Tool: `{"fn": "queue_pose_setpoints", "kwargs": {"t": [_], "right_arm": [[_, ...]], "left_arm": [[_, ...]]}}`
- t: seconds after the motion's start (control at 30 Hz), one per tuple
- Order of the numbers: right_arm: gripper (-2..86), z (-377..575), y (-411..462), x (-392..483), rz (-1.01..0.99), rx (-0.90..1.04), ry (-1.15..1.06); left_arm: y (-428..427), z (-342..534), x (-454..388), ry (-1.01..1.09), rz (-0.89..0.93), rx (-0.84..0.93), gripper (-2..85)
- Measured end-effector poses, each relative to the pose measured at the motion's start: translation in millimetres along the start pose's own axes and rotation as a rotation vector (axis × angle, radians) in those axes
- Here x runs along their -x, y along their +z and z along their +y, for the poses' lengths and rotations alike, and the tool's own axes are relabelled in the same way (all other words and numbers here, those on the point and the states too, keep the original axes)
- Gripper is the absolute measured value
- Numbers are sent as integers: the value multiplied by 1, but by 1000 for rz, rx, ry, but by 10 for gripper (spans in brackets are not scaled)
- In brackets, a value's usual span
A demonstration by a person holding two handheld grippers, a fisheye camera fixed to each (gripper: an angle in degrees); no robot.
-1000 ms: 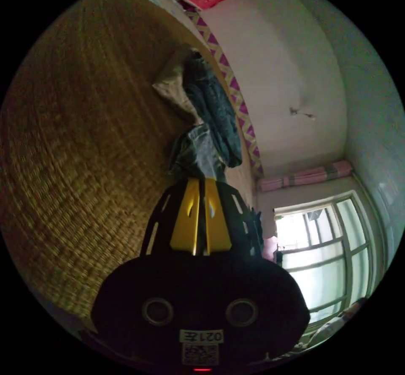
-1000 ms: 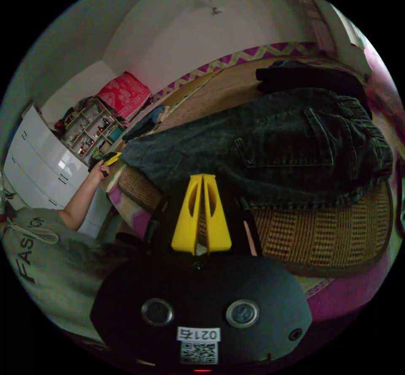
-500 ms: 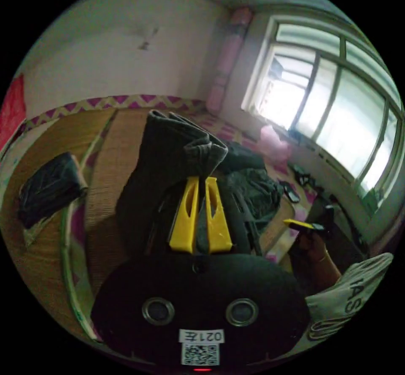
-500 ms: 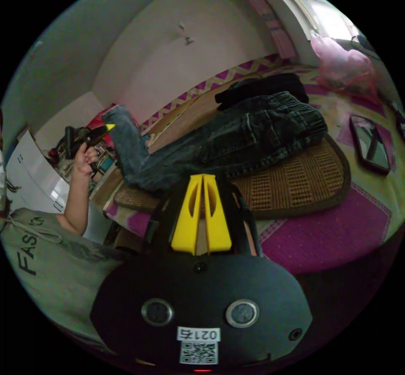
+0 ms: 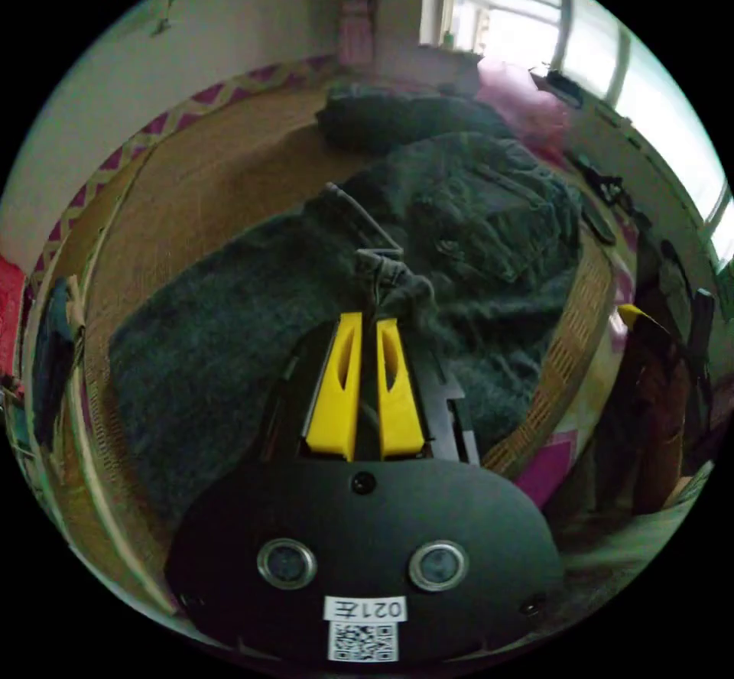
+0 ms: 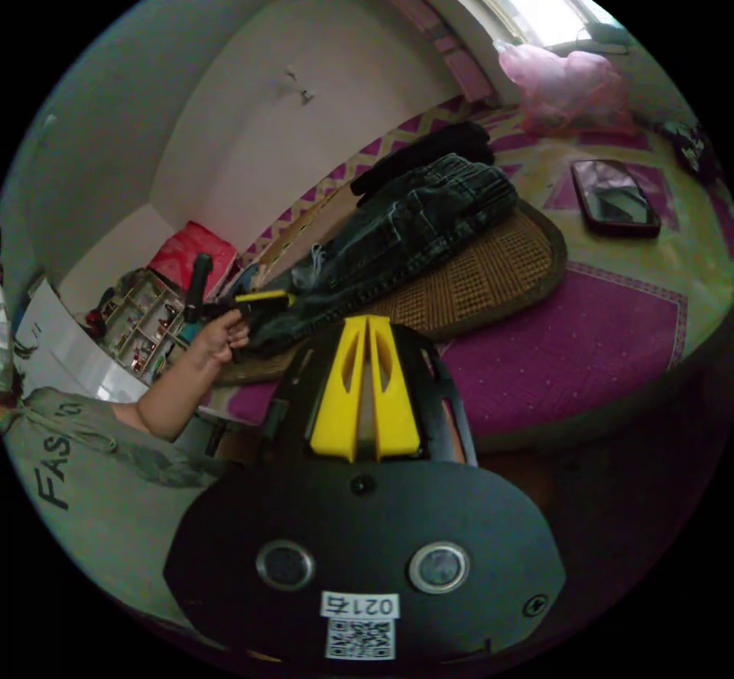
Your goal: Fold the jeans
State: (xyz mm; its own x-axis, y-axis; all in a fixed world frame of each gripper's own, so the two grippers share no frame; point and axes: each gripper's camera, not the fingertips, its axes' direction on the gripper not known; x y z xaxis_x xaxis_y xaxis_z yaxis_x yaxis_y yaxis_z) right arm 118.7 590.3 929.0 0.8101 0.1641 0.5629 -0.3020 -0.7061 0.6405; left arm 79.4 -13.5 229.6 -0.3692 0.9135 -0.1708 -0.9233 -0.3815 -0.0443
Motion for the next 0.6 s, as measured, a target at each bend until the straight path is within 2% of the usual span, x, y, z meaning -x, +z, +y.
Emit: {"fn": "queue_pose_setpoints", "kwargs": {"t": [0.03, 0.13, 0.3, 0.47, 0.6], "right_arm": [[49, -6, -2, -6, 12, -25, 30], [119, -25, -8, -35, 37, -104, 164], [153, -62, -1, -88, 63, -192, 392], [131, -100, 30, -108, 67, -234, 507], [73, -118, 50, -128, -68, -253, 642]], "left_arm": [[-2, 6, 0, -5, 56, -45, 58], [13, 8, 2, 17, 268, 1, 106], [29, 20, 5, 75, 373, 18, 87], [23, 41, 14, 105, 484, -43, 50], [-3, 70, 37, 100, 486, -145, 40]]}}
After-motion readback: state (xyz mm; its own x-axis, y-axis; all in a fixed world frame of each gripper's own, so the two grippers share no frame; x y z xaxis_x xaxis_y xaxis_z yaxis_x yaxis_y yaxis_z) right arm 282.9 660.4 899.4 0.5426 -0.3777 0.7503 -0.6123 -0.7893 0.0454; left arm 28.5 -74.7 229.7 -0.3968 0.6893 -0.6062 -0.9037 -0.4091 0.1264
